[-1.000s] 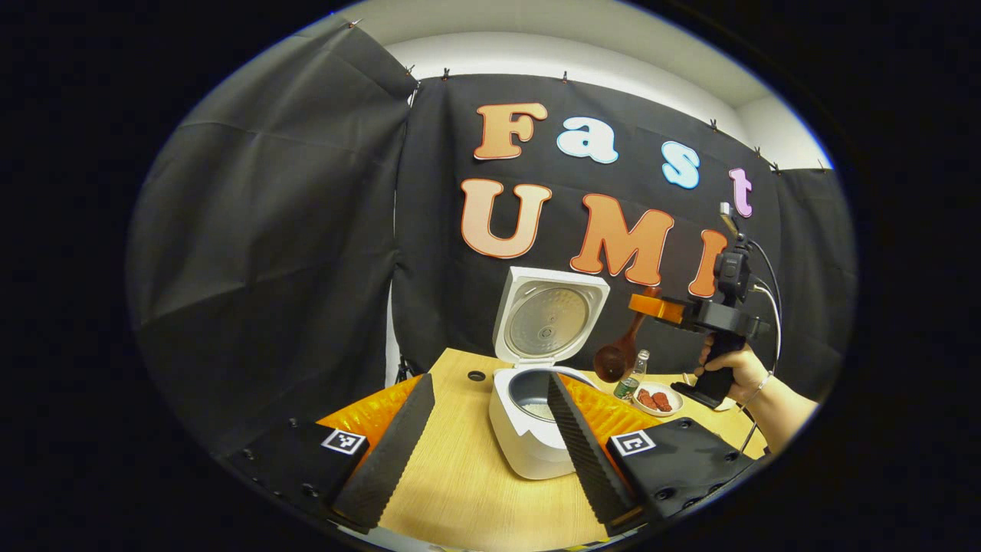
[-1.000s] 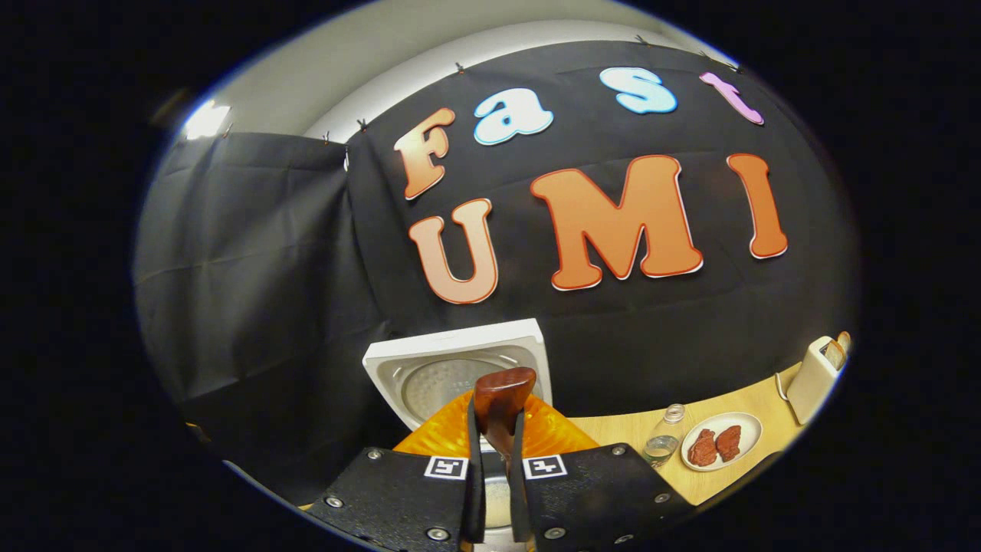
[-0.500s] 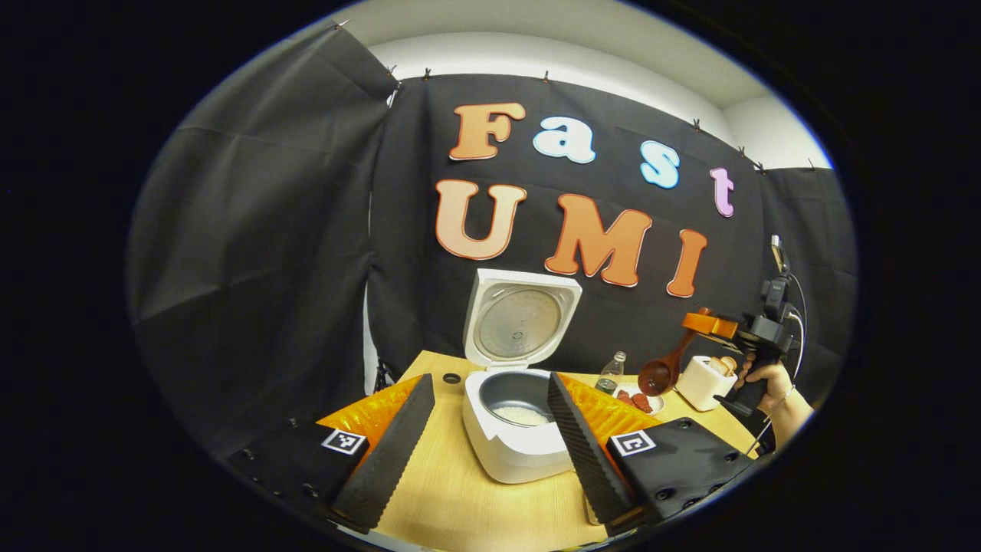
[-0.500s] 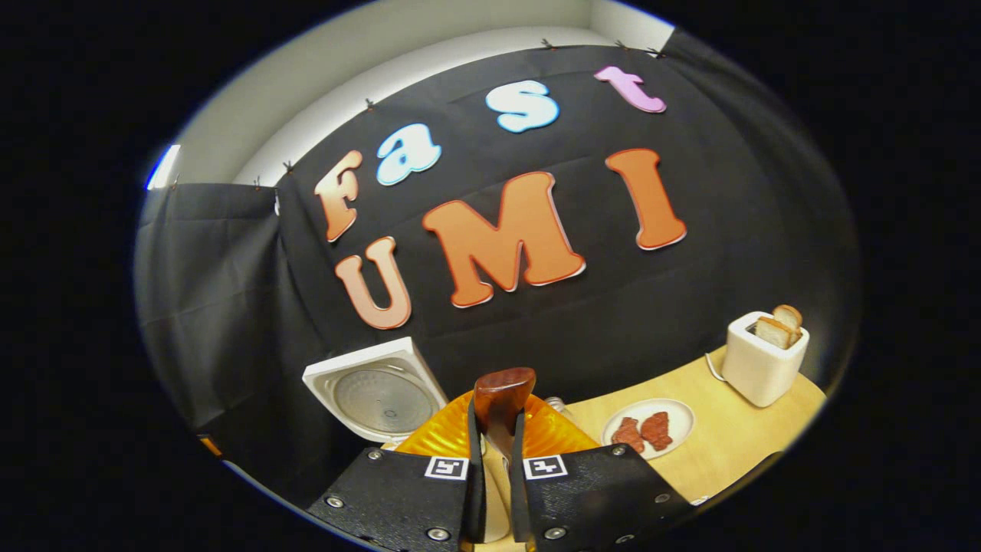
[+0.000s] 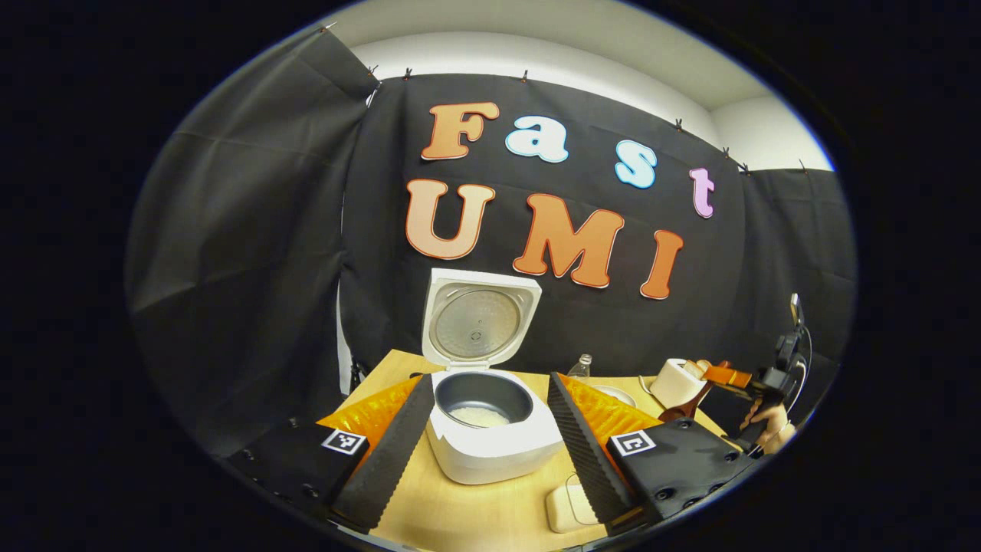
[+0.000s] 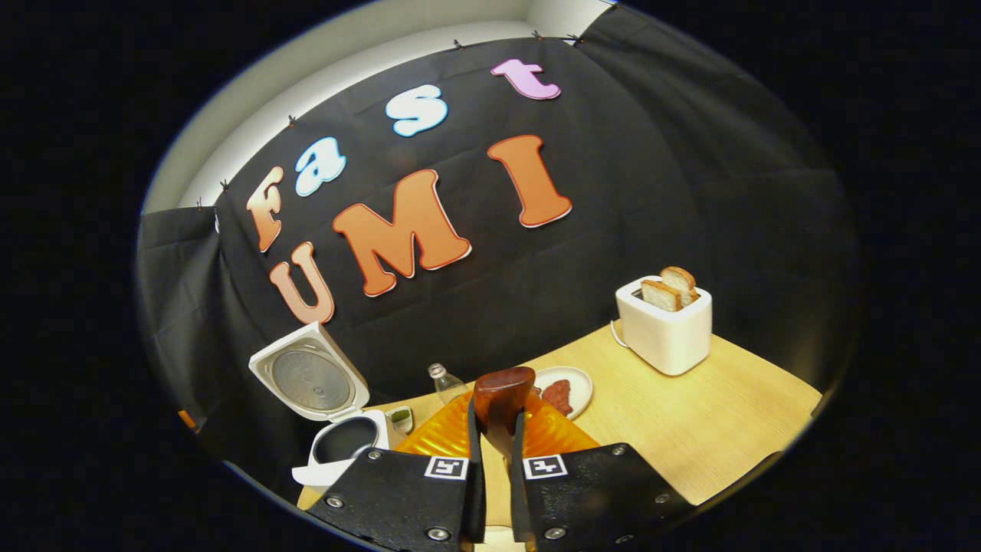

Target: Close the left gripper, press the button to open the rice cooker; take a wooden spoon from the chopstick holder with the right hand, scoop a spoonful of rice and pour it into the rice cooker, then put the wooden spoon back into the chopstick holder.

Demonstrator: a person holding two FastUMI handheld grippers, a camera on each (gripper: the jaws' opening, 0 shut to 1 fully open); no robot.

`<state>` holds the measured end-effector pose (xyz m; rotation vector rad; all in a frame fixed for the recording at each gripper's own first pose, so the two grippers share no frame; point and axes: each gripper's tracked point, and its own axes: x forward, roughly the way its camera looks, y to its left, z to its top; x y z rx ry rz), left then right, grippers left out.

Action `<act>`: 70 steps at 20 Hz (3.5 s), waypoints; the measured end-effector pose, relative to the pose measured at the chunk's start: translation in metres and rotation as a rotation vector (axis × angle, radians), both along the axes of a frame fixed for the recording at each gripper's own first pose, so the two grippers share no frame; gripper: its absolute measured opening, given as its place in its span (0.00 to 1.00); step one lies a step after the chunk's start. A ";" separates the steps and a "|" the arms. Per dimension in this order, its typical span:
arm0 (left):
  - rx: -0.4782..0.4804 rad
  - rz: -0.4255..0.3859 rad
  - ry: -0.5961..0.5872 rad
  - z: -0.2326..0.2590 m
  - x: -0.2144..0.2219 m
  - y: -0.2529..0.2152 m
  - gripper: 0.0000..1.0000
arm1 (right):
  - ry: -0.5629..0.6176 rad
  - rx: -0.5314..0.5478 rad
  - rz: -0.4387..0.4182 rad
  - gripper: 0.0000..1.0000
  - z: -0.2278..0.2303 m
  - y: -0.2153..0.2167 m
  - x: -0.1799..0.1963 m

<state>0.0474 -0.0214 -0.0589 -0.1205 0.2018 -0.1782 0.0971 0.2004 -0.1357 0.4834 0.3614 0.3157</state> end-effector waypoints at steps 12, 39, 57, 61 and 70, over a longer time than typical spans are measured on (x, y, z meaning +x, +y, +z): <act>0.071 -0.004 0.001 0.010 -0.020 -0.016 1.00 | 0.117 0.003 -0.019 0.12 -0.095 -0.015 -0.031; 0.014 0.044 -0.090 0.114 0.208 -0.013 1.00 | 0.117 -0.175 -0.225 0.95 -0.068 -0.119 -0.042; 0.116 0.062 0.115 0.028 0.411 -0.033 1.00 | 0.069 -0.187 -0.404 0.95 -0.020 -0.170 -0.053; 0.095 0.078 0.180 0.006 0.409 -0.029 1.00 | 0.066 -0.178 -0.411 0.95 -0.016 -0.175 -0.057; 0.082 -0.037 0.253 -0.006 0.349 -0.049 1.00 | -0.058 -0.245 -0.332 0.95 0.040 -0.159 -0.070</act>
